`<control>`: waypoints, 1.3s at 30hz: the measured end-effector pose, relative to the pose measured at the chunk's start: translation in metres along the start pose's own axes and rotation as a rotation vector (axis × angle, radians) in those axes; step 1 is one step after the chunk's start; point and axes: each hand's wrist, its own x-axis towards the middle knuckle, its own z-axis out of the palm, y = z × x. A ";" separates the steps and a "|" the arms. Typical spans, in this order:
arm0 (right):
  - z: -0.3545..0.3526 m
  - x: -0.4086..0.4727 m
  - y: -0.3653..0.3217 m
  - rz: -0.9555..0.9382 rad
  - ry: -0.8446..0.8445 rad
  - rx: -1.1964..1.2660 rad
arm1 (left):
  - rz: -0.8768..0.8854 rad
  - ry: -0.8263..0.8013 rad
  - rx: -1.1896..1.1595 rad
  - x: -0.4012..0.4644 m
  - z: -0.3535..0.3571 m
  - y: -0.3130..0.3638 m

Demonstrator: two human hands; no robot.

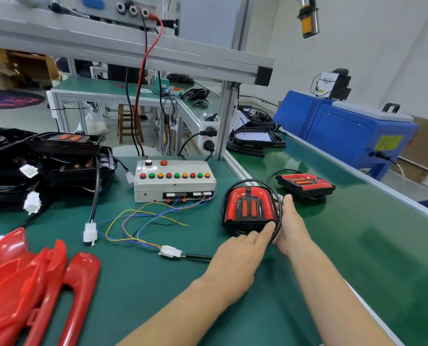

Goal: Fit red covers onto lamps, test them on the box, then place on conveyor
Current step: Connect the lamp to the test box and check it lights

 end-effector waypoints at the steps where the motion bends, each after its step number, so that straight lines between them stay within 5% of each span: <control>1: -0.001 0.001 0.000 0.011 0.006 0.010 | 0.006 -0.001 -0.011 -0.001 0.001 -0.001; 12: -0.004 0.006 0.006 0.101 -0.002 0.082 | -0.324 0.172 -0.055 -0.018 -0.007 -0.027; 27: -0.025 -0.014 0.001 -0.200 0.192 0.304 | -0.655 0.066 -0.015 -0.014 -0.008 -0.049; 31: -0.023 -0.020 -0.005 -0.193 0.074 0.360 | -0.544 0.001 0.065 -0.016 -0.008 -0.043; 39: -0.010 -0.020 0.000 -0.239 -0.053 0.075 | -0.262 -0.057 0.109 0.001 0.012 -0.001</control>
